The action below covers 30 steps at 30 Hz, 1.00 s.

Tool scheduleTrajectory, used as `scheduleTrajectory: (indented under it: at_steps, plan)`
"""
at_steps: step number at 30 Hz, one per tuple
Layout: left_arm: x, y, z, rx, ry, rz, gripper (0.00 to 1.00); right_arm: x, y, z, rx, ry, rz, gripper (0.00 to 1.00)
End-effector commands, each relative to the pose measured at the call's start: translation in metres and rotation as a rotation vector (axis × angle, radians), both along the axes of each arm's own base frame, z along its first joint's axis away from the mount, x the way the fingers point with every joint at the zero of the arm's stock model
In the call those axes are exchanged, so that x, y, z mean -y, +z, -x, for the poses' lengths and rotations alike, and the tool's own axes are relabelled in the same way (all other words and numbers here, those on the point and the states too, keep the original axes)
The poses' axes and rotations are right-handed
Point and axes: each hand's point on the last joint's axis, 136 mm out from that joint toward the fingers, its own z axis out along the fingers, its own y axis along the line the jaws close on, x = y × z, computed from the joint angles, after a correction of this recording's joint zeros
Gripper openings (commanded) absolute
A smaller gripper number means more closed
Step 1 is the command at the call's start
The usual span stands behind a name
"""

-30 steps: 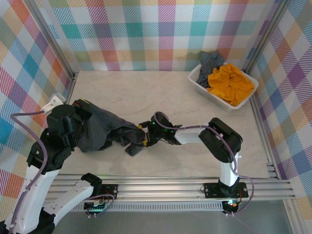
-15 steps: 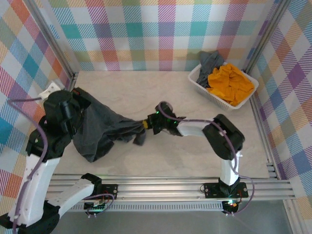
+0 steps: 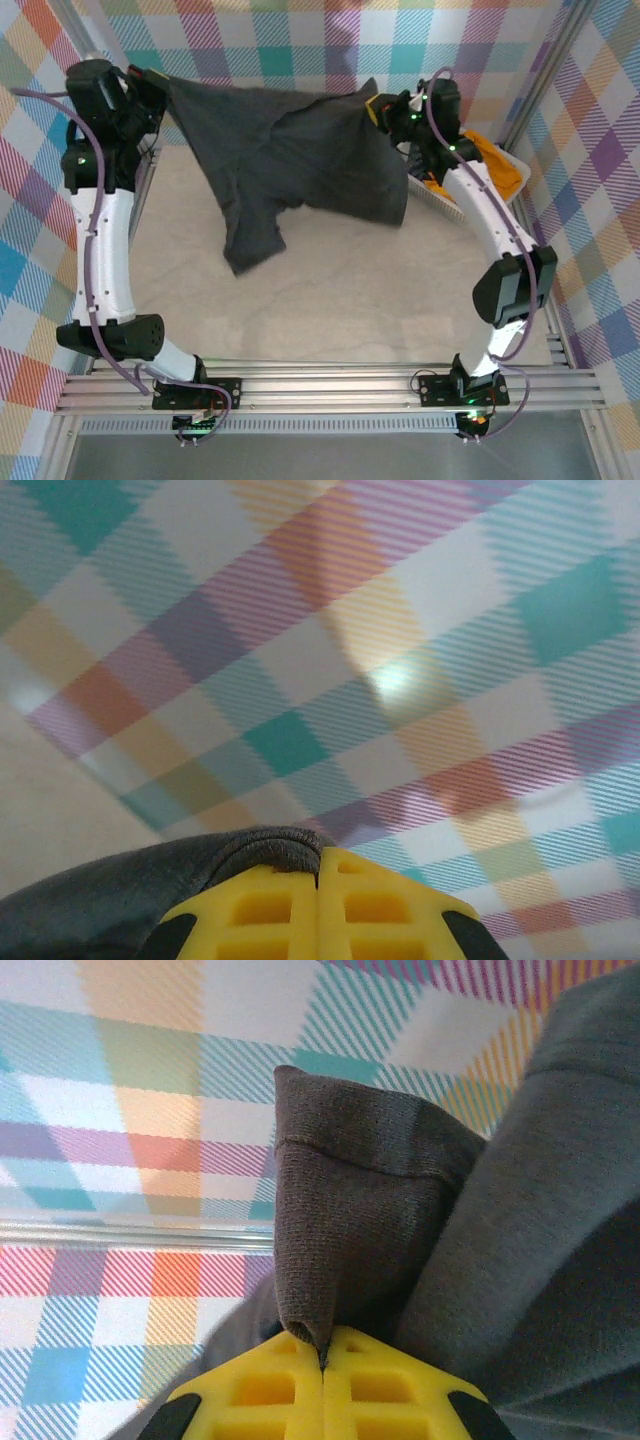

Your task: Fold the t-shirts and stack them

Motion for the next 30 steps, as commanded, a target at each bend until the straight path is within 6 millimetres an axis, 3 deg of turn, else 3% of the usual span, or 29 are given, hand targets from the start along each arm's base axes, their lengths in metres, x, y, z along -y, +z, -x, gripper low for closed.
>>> scheduleTrajectory:
  at_steps: [1,2,4,6,7,8,9,10,12,13,16,21,24,27,30]
  plan:
    - [0.003,0.081,0.077,0.239,-0.013,0.004,0.00,0.010,0.040,0.045,0.162,0.029,0.162,0.00]
    - [0.003,0.073,0.085,0.221,-0.010,0.002,0.00,0.015,0.039,0.053,0.165,0.022,0.175,0.00]
    - [-0.001,0.033,0.105,0.118,0.016,0.007,0.00,0.019,0.016,0.077,0.120,0.034,0.195,0.00]
    - [-0.002,-0.033,0.116,-0.017,0.028,0.023,0.00,0.017,-0.028,0.105,0.045,0.063,0.237,0.00]
    - [-0.002,-0.077,0.120,-0.104,0.030,0.043,0.00,0.015,-0.062,0.121,-0.021,0.082,0.272,0.00]
    - [0.000,-0.126,0.122,-0.203,0.026,0.065,0.02,0.014,-0.099,0.138,-0.099,0.104,0.299,0.14]
    - [0.002,-0.169,0.124,-0.298,0.021,0.087,0.10,0.015,-0.136,0.152,-0.184,0.119,0.314,0.31]
    - [0.006,-0.222,0.127,-0.414,0.004,0.104,0.28,0.016,-0.174,0.167,-0.269,0.135,0.313,0.49]
    - [0.012,-0.289,0.138,-0.596,-0.021,0.115,0.56,0.023,-0.230,0.194,-0.414,0.147,0.317,0.62]
    - [0.013,-0.314,0.145,-0.673,-0.025,0.108,0.63,0.028,-0.248,0.204,-0.463,0.144,0.332,0.64]
    - [0.015,-0.356,0.163,-0.793,-0.042,0.092,0.66,0.039,-0.273,0.221,-0.523,0.130,0.379,0.64]
    - [0.019,-0.393,0.174,-0.902,-0.084,0.071,0.63,0.039,-0.283,0.220,-0.551,0.140,0.417,0.64]
    - [0.021,-0.406,0.169,-0.918,-0.094,0.077,0.58,0.038,-0.290,0.208,-0.556,0.139,0.457,0.62]
    - [0.021,-0.409,0.150,-0.910,-0.101,0.075,0.49,0.033,-0.293,0.185,-0.538,0.156,0.531,0.50]
    - [0.025,-0.417,0.128,-0.931,-0.117,0.076,0.45,0.033,-0.304,0.164,-0.554,0.147,0.593,0.46]
